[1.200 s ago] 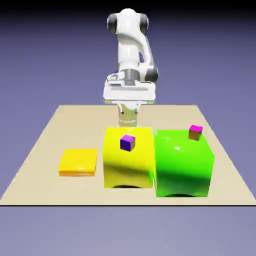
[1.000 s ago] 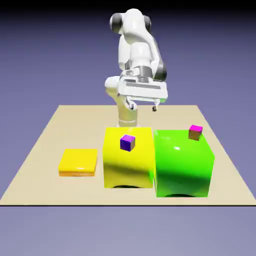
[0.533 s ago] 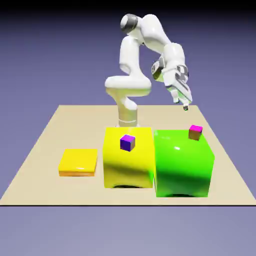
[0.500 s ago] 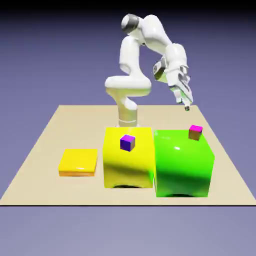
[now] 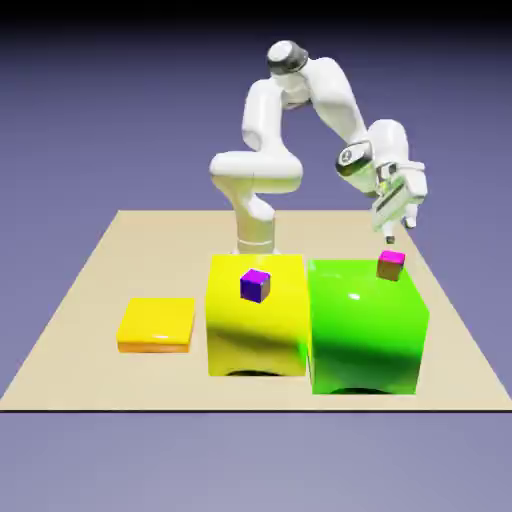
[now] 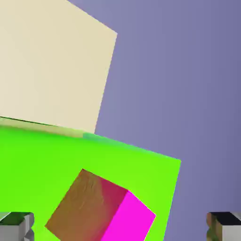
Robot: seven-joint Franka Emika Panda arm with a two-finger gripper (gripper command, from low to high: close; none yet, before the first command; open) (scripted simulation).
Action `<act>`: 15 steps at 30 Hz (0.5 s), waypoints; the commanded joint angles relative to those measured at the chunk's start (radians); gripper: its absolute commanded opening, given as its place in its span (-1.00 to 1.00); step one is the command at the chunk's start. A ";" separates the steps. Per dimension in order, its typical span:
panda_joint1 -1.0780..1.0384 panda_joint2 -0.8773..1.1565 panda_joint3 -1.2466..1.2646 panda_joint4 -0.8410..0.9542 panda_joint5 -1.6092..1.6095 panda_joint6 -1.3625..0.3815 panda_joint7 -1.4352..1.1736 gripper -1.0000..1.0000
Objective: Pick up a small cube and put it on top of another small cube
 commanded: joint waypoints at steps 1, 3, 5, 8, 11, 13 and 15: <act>-0.004 -0.009 0.036 0.000 0.009 -0.004 -0.026 0.00; -0.013 -0.026 0.109 -0.001 0.026 -0.012 -0.078 0.00; -0.021 -0.044 0.181 -0.001 0.044 -0.020 -0.130 0.00; -0.033 -0.070 0.290 -0.002 0.070 -0.031 -0.208 0.00; -0.046 -0.097 0.399 -0.003 0.096 -0.043 -0.286 0.00; -0.054 -0.114 0.471 -0.003 0.113 -0.051 -0.338 0.00; -0.063 -0.132 0.544 -0.004 0.131 -0.059 -0.389 0.00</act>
